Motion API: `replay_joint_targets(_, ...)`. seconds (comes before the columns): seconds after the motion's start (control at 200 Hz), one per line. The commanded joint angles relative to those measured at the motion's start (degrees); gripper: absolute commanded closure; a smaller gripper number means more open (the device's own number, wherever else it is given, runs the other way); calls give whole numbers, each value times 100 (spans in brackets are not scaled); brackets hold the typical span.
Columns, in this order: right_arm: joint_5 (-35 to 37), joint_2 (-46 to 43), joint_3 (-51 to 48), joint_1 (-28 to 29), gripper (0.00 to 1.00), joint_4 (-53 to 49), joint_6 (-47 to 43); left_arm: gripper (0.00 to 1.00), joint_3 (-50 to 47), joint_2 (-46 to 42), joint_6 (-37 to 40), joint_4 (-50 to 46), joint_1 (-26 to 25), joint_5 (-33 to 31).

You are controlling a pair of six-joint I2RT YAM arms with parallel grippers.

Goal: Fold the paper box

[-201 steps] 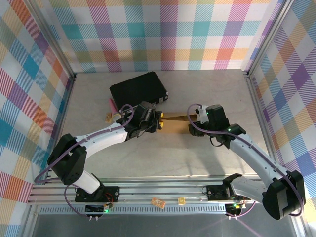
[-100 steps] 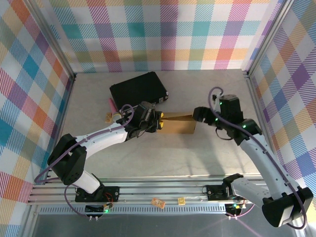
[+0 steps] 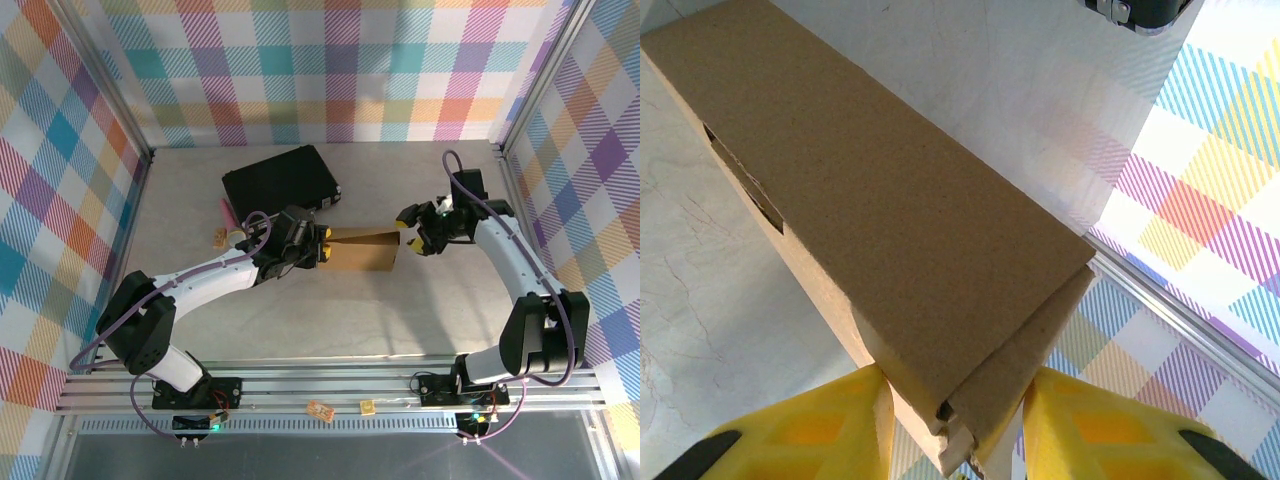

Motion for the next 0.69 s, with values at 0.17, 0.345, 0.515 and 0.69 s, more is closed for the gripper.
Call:
replay_joint_targets(0.17, -315, 39, -279, 8, 49, -42, -59, 65, -112, 272, -31, -619, -60, 116)
replay_joint_targets(0.345, -143, 117, -405, 10, 56, -147, -266, 65, -112, 281, -34, -620, -61, 133)
replay_joint_targets(0.515, 17, 120, -613, 6, 62, -140, -416, 65, -126, 272, -31, -619, -54, 125)
replay_joint_targets(0.69, 136, 247, -674, 10, 65, -176, -613, 65, -113, 263, -10, -632, -45, 125)
